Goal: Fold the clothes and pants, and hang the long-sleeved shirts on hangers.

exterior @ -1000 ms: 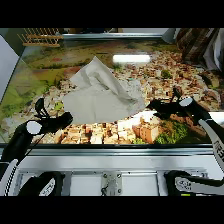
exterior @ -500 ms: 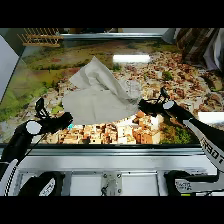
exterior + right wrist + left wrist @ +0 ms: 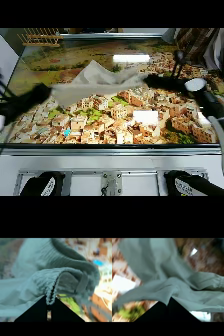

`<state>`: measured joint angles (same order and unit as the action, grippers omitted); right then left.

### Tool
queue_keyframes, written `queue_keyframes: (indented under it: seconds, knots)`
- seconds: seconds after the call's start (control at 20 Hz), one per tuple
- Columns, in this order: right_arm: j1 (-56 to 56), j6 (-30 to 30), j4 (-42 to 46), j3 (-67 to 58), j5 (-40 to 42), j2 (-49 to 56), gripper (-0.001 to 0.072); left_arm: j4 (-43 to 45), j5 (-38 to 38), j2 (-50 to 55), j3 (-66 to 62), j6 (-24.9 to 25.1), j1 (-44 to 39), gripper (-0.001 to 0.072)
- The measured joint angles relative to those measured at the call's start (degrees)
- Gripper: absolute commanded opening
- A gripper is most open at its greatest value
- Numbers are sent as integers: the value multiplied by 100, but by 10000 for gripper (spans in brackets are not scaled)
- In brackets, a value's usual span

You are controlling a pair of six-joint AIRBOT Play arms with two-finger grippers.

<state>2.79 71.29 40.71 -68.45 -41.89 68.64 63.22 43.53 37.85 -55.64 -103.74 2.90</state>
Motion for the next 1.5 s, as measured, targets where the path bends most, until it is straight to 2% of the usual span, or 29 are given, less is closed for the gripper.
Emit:
queue_keyframes:
  seconds: [0.2,0.4,0.6,0.7,0.85,1.0,1.2,1.5]
  knots:
    - [-96,210,-105,-999,-651,-1366,8,-13,-9,-798,-1705,31,-111,5]
    - [-118,688,-267,-1311,-872,-2527,8,0,-160,-1314,-2658,129,-258,5]
    - [-122,1412,-295,-1397,-1128,-3147,8,7,-190,-1327,-3036,295,-297,5]
    - [-122,2028,-61,-1384,-1589,-3161,8,13,-9,-1060,-3093,334,-306,5]
    - [-122,2828,476,-1152,-2389,-2879,8,28,358,-289,-3134,374,-310,5]
    - [-122,3215,828,-632,-2765,-2275,8,28,699,999,-3150,424,-310,5]
    - [-122,3228,1045,-236,-2507,-992,8,-210,616,3003,-3206,586,-341,5]
    - [-129,2859,1209,-542,-1628,625,8,-1425,494,5396,-4454,1379,-369,5]
